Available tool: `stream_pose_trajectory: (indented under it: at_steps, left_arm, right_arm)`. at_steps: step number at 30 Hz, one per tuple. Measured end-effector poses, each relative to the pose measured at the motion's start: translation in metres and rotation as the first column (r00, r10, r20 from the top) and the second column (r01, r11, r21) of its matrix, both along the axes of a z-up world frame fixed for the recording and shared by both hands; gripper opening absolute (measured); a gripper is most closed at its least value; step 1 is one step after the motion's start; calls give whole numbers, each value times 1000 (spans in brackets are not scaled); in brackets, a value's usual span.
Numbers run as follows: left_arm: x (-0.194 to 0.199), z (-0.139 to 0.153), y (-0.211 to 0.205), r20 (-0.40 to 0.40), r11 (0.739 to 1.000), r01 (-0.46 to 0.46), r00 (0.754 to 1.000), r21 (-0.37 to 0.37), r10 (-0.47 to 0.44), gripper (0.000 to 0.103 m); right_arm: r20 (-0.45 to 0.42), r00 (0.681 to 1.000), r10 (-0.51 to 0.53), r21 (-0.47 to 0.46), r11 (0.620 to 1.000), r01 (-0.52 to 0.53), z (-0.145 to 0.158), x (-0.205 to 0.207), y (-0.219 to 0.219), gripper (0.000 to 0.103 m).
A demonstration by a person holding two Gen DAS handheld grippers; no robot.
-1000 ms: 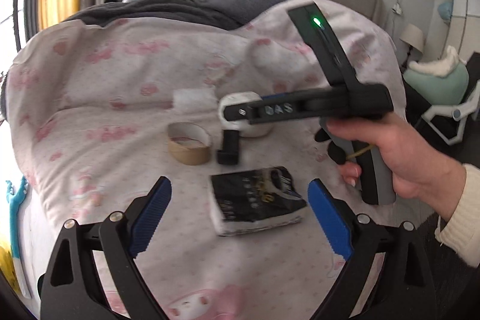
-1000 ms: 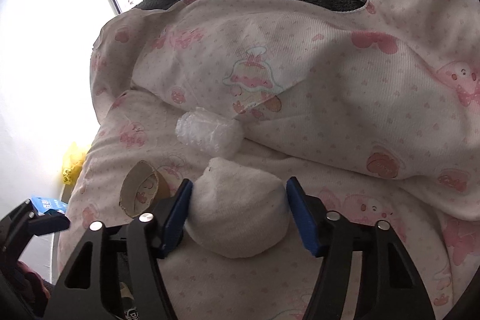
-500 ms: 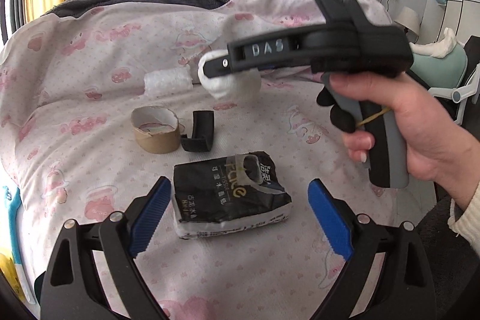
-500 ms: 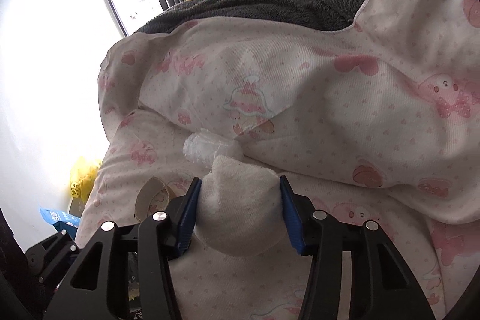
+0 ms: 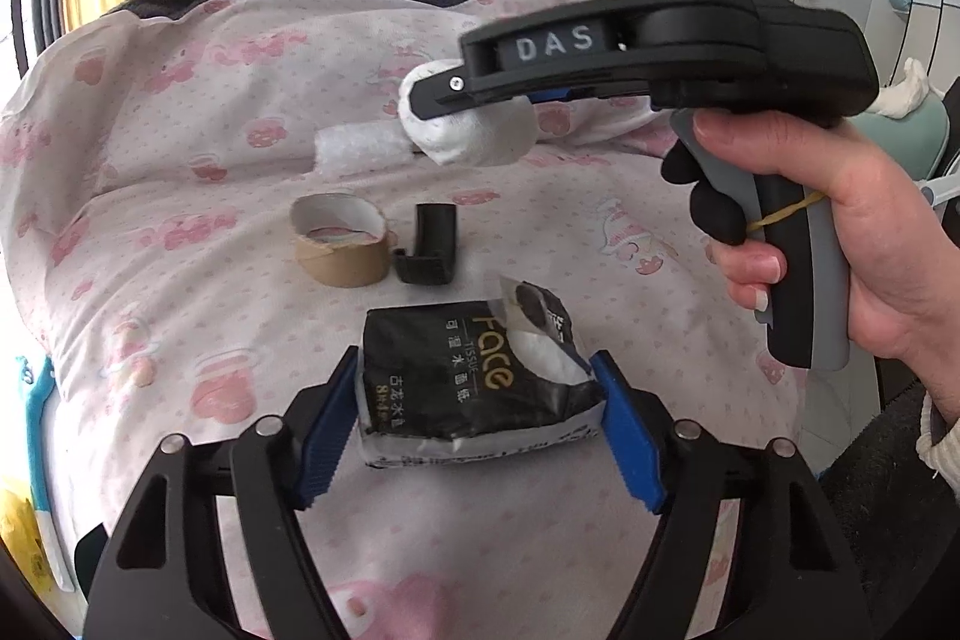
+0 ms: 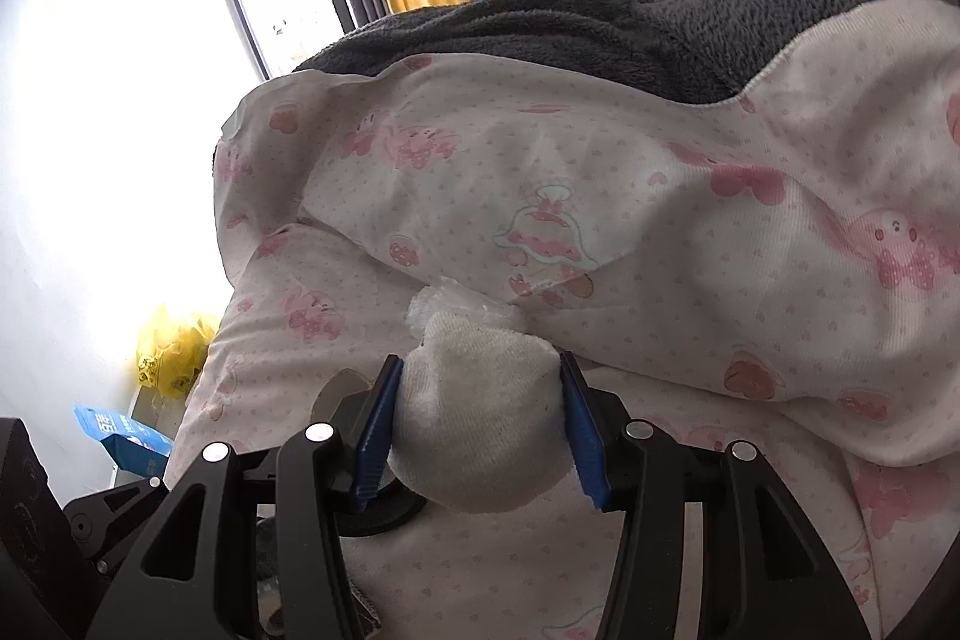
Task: Collect trash
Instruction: 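Carry the tissue ball and black tissue pack over the teal bin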
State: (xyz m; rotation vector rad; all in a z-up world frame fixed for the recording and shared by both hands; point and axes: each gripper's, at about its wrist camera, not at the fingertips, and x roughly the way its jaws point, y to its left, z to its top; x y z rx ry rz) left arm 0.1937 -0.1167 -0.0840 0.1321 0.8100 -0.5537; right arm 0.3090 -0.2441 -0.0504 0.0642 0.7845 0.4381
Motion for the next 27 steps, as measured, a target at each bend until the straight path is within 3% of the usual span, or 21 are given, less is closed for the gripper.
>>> stream_pose_trajectory:
  at_steps: [9, 15, 27]
  left_arm:
    - [-4, 14, 42, 28, 994, -104, 994, -41, 105, 77]
    - [-3, 18, 68, 50, 984, -173, 983, -28, 175, 76]
    - [-3, 10, 148, -8, 925, -379, 925, -20, 379, 76]
  right_arm:
    - [27, 999, 36, -12, 999, -36, 13, -5, 30, 52]
    - [44, 996, 81, -35, 996, -80, 21, -12, 61, 52]
    - [77, 985, 156, -48, 987, -152, 40, -30, 122, 52]
